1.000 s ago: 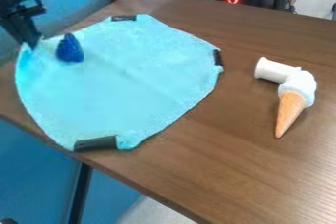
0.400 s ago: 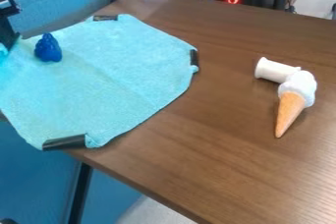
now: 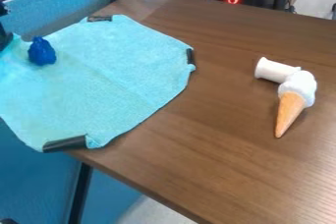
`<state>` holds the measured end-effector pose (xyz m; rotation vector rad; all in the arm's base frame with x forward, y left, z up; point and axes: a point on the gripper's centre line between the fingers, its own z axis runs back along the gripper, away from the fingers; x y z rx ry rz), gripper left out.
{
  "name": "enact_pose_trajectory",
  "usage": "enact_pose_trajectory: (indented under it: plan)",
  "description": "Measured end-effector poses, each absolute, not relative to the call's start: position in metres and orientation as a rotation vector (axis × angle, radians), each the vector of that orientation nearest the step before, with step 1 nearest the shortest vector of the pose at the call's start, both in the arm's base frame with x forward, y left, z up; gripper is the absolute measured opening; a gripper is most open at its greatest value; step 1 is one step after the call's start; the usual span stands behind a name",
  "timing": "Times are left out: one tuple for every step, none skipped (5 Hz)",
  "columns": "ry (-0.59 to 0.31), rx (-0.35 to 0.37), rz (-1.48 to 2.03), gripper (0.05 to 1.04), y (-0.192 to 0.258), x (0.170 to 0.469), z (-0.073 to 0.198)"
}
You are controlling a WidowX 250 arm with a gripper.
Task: Unfold the cloth from the top right to the bottom left
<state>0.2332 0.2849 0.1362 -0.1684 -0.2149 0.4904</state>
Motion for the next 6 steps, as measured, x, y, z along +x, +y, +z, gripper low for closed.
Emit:
enact_pose_trajectory:
  plan:
    - [-0.223,-0.163,0.472,0.516,0.286,0.233,0.137]
    - [-0.249,-0.154,0.472,0.815,0.293,0.232,0.145]
    - [-0.245,-0.151,0.495,1.003,0.294,0.230,0.145]
    - [-0.244,-0.122,0.481,1.000,0.276,0.238,0.147]
    - [-0.250,-0.118,0.464,1.000,0.252,0.251,0.154]
    - [-0.251,-0.132,0.470,1.000,0.238,0.252,0.165]
